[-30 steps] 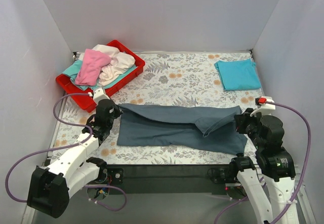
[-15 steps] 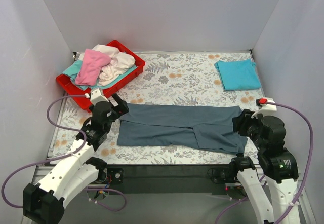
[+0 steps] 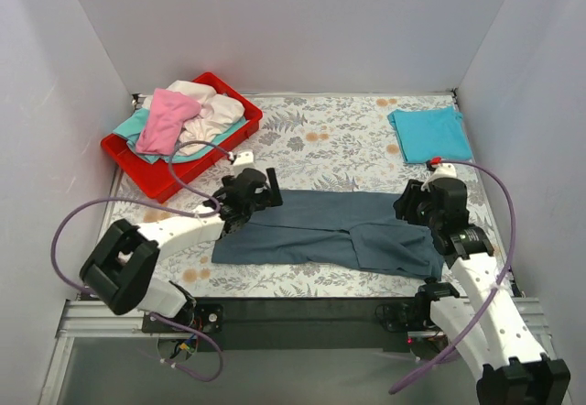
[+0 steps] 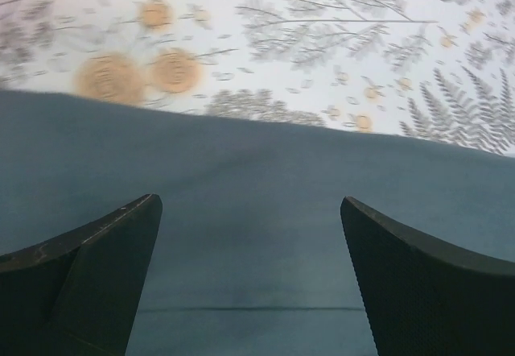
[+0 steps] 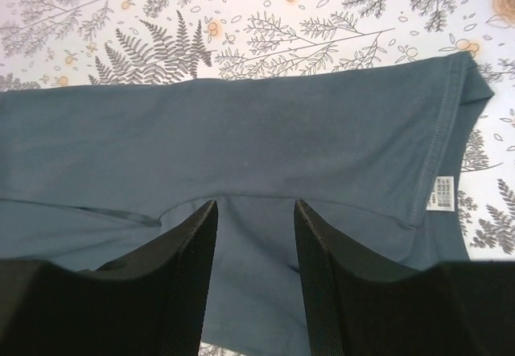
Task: Fold and stack the t-shirts
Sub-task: Fold the tshirt
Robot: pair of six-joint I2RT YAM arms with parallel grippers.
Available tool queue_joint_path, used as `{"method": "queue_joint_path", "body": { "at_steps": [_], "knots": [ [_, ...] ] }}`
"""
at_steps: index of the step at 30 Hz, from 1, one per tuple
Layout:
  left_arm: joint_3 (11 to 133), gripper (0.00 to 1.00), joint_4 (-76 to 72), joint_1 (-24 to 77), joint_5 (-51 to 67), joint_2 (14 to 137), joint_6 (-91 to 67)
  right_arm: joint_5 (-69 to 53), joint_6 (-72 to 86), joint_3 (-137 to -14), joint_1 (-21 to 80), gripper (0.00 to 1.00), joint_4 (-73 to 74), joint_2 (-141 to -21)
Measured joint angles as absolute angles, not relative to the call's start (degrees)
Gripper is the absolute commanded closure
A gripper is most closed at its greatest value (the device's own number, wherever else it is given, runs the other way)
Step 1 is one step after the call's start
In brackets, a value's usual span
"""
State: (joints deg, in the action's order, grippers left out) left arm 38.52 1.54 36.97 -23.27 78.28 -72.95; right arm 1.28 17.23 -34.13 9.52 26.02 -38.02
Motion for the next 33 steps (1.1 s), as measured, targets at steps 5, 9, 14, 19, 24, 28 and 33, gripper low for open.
{"method": "queue_joint_path", "body": {
  "at_steps": [5, 9, 14, 19, 24, 28, 33],
  "knots": [
    [42.09, 0.08, -4.71, 40.75, -22.44, 87.9, -71.72, 1.67, 19.25, -31.73, 10.68, 0.61, 16.95, -47.88],
    [43.53, 0.07, -7.05, 40.25, -21.47, 94.74, -70.89, 2.98, 20.53, -31.35, 13.17, 0.61, 10.46, -56.62],
    [44.62, 0.07, -10.79, 37.28, -18.72, 97.21, -70.52, 5.41, 21.15, -31.73, 16.93, 0.61, 5.28, -67.4],
    [43.92, 0.07, -12.86, 32.08, -15.4, 97.17, -71.02, 6.55, 21.15, -33.3, 19.16, 0.61, 1.89, -76.9],
    [41.82, 0.07, -15.22, 27.86, -14.31, 96.16, -71.44, 6.55, 21.08, -38.22, 20.91, 0.61, -2.52, -85.54],
    [41.32, 0.07, -15.44, 26.7, -15.16, 95.92, -71.42, 6.44, 20.97, -43.07, 22.63, 0.61, -5.54, -91.57],
    [40.97, 0.07, -15.35, 24.97, -17.34, 95.74, -71.4, 5.28, 20.8, -51.05, 24.18, 0.62, -8.29, -99.85]
  ]
}}
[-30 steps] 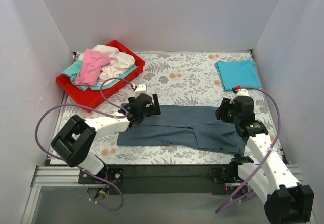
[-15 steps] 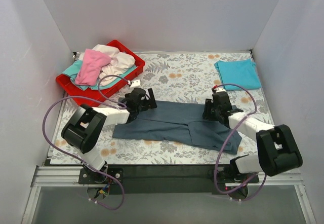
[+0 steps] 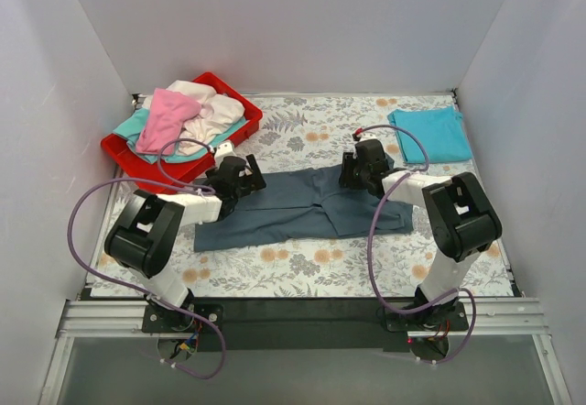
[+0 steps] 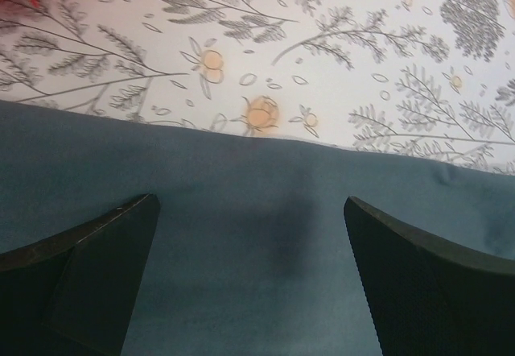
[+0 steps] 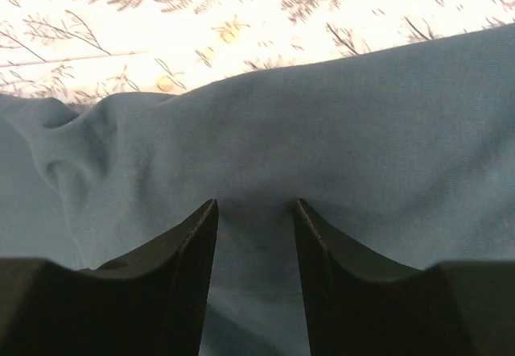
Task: Fold and stack the t-shirts
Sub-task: Fold the tshirt
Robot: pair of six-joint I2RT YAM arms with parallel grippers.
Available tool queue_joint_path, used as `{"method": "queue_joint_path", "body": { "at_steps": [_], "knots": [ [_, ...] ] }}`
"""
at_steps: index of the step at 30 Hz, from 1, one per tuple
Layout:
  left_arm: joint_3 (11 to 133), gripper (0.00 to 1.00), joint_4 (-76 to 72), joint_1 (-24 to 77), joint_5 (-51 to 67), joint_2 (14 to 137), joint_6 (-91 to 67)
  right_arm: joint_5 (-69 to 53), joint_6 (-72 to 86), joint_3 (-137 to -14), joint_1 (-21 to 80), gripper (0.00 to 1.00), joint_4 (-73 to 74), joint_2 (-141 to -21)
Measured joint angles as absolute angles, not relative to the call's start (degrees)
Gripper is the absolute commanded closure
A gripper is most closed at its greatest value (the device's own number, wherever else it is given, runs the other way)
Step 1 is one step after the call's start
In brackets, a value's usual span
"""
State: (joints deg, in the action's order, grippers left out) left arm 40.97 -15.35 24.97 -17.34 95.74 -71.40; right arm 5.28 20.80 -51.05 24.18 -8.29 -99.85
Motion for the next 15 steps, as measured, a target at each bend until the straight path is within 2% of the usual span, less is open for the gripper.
{"method": "queue_joint_path", "body": {
  "at_steps": [10, 15],
  "knots": [
    [43.33, 0.06, -9.08, 23.99, -22.06, 95.79, -70.63, 5.37, 17.93, -53.21, 24.43, 0.55, -5.85, -99.35],
    [44.16, 0.06, -6.15, 24.01, -23.09, 95.53, -70.41, 5.82, 16.47, -54.7, 20.58, 0.55, -4.27, -97.17]
  ]
}}
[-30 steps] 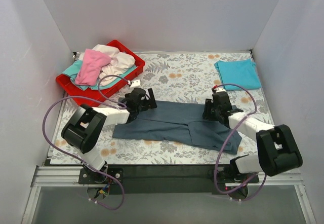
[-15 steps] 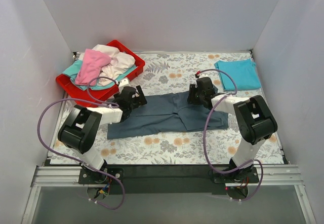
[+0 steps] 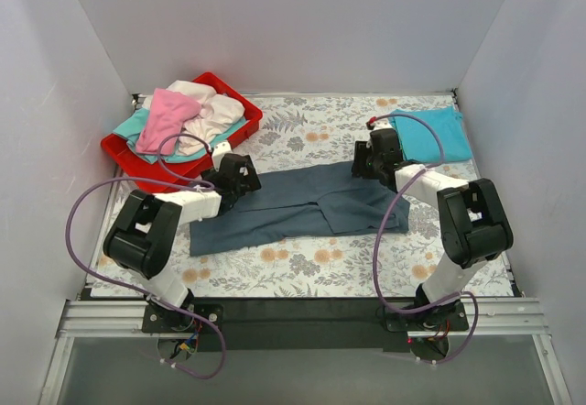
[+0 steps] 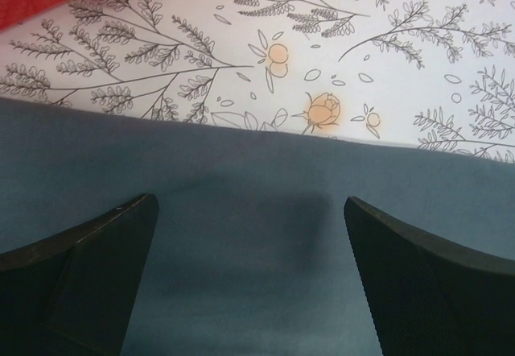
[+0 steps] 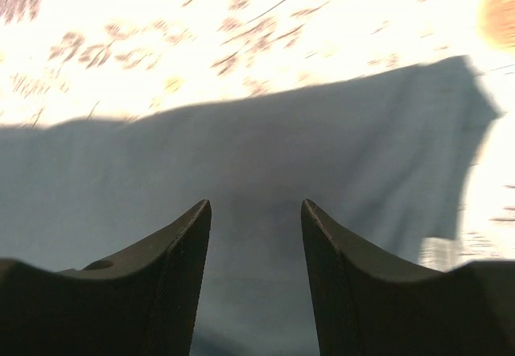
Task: Fold and stack the t-shirts
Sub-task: Fold the tshirt
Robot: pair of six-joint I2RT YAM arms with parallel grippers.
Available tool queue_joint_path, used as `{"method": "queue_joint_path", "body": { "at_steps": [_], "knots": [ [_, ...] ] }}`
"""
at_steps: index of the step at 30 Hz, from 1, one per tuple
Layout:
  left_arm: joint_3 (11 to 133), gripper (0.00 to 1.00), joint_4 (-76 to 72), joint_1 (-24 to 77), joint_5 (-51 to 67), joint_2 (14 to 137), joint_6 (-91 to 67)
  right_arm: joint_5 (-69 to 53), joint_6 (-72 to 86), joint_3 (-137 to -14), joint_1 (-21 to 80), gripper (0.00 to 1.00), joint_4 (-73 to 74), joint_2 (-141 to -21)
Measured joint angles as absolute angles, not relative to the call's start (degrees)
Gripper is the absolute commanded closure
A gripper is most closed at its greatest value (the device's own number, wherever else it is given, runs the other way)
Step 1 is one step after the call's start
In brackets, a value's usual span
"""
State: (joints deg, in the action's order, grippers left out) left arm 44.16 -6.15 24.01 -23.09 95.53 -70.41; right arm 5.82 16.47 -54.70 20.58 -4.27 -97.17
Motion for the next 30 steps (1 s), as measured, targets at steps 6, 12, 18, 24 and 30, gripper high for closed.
{"method": "queue_joint_path", "body": {
  "at_steps": [6, 12, 18, 24, 30],
  "knots": [
    [45.36, 0.06, -3.16, 26.81, -23.42, 93.1, -70.02, 5.85, 15.7, -55.35, 14.46, 0.56, -3.9, -96.79],
    [51.7, 0.06, -3.95, 30.76, -21.63, 95.39, -69.1, 4.45, 14.81, -56.07, 9.56, 0.57, -3.99, -97.56],
    [57.95, 0.06, -5.37, 32.05, -19.05, 102.0, -68.16, 2.74, 14.68, -56.51, 7.22, 0.58, -4.56, -99.81],
    [61.91, 0.06, -5.63, 33.3, -16.45, 107.61, -67.68, 0.16, 14.72, -56.84, 5.93, 0.65, -4.8, -102.96],
    [62.94, 0.06, -5.56, 33.93, -15.55, 109.4, -67.24, -1.04, 14.74, -57.3, 5.34, 0.95, -4.93, -103.98]
  ]
}}
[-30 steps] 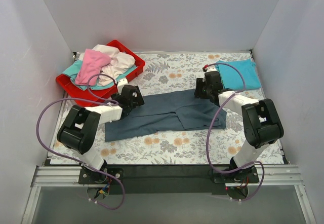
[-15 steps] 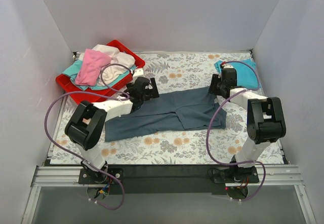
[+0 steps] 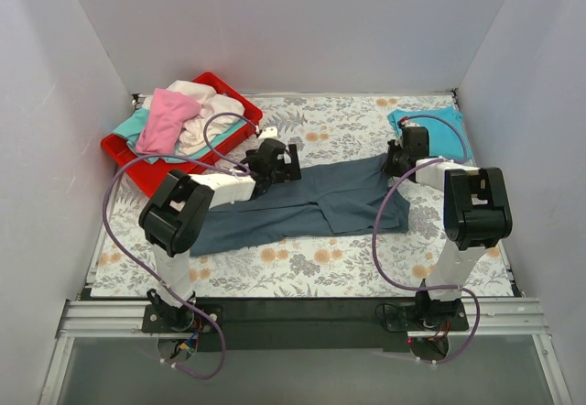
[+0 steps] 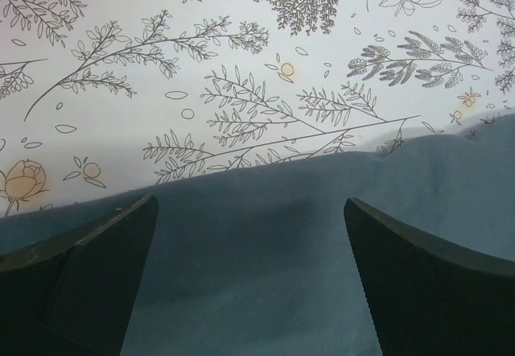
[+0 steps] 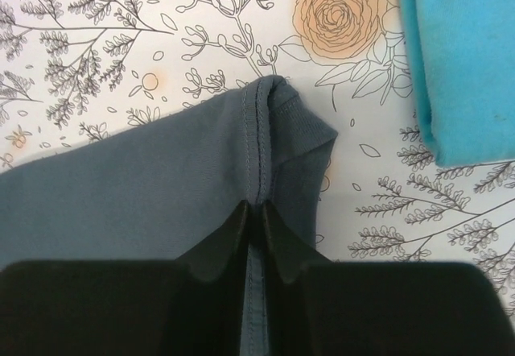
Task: Fold and stack the t-shirts
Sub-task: Fold the tshirt
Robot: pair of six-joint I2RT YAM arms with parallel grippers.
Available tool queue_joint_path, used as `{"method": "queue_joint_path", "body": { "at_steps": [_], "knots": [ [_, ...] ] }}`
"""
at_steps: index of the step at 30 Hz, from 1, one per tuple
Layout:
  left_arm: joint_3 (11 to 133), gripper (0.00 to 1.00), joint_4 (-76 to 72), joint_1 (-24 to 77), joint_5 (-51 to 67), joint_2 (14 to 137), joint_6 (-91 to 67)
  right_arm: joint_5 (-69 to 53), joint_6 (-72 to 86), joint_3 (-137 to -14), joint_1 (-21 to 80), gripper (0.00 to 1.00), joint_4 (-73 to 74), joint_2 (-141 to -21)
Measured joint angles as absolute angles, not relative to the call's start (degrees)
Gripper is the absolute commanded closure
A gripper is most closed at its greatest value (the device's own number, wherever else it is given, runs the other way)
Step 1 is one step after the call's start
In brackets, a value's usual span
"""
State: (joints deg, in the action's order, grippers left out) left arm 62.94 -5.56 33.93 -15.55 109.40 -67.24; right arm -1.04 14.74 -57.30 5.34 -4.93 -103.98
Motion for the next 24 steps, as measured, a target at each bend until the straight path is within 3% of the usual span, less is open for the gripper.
{"method": "queue_joint_path", "body": {
  "at_steps": [1, 20, 23, 24],
  "knots": [
    [62.96, 0.06, -5.58, 33.93, -15.57, 109.45, -67.22, -1.02, 14.74, -57.3, 5.3, 0.99, -4.95, -103.98],
    [63.46, 0.06, -8.23, 33.93, -17.32, 112.09, -67.59, 1.37, 16.75, -53.32, 3.38, 0.99, -5.85, -100.86],
    [63.35, 0.06, -8.62, 33.98, -17.56, 112.09, -67.61, 1.3, 17.41, -53.19, 2.9, 0.85, -5.89, -100.84],
    [63.33, 0.06, -8.62, 33.98, -17.58, 112.09, -67.59, 1.26, 17.58, -53.01, 2.76, 0.75, -5.98, -100.73]
  ]
}}
